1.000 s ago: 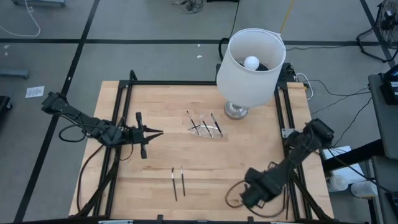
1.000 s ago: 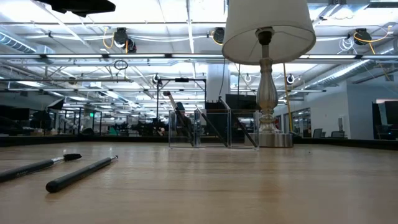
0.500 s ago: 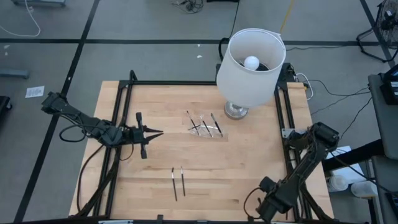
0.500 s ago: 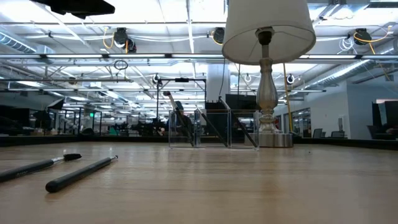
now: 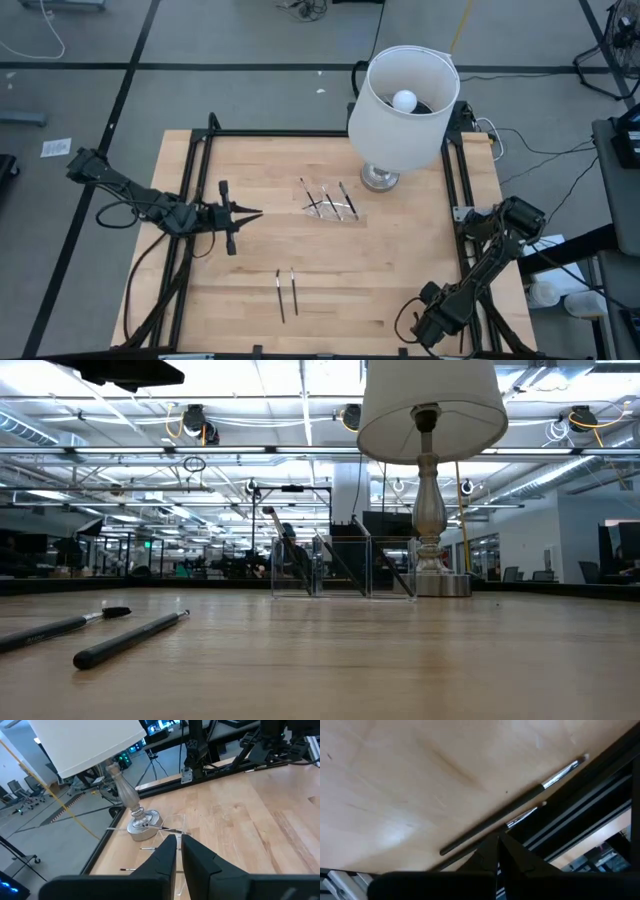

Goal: Pick & Place Makeup Brushes
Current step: Put the black eyeshadow brush into the transparent organizer

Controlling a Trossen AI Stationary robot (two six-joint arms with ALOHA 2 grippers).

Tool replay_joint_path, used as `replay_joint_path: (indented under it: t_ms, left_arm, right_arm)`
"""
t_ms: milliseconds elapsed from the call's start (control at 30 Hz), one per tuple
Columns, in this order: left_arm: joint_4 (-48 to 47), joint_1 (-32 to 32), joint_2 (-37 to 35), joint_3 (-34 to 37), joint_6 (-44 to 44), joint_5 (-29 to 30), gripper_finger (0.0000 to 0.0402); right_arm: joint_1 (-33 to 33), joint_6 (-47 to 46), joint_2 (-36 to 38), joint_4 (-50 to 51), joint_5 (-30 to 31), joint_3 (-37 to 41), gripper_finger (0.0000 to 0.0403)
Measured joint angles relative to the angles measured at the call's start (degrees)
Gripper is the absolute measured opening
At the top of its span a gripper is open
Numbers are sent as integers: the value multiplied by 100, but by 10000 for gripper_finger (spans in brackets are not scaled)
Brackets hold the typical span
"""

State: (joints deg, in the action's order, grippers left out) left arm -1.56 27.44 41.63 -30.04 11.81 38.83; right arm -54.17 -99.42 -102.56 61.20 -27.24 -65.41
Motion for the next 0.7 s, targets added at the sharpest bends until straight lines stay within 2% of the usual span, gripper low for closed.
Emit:
replay_joint_path:
  t_ms: [267,700]
  left_arm:
    - [4,0,-1,0,-128,2,37]
    - [9,0,0,0,-185,2,37]
  right_arm:
    - [-2,-220,4,-10,-137,227,0]
    - [-157,-508,4,-38,-16,367,0]
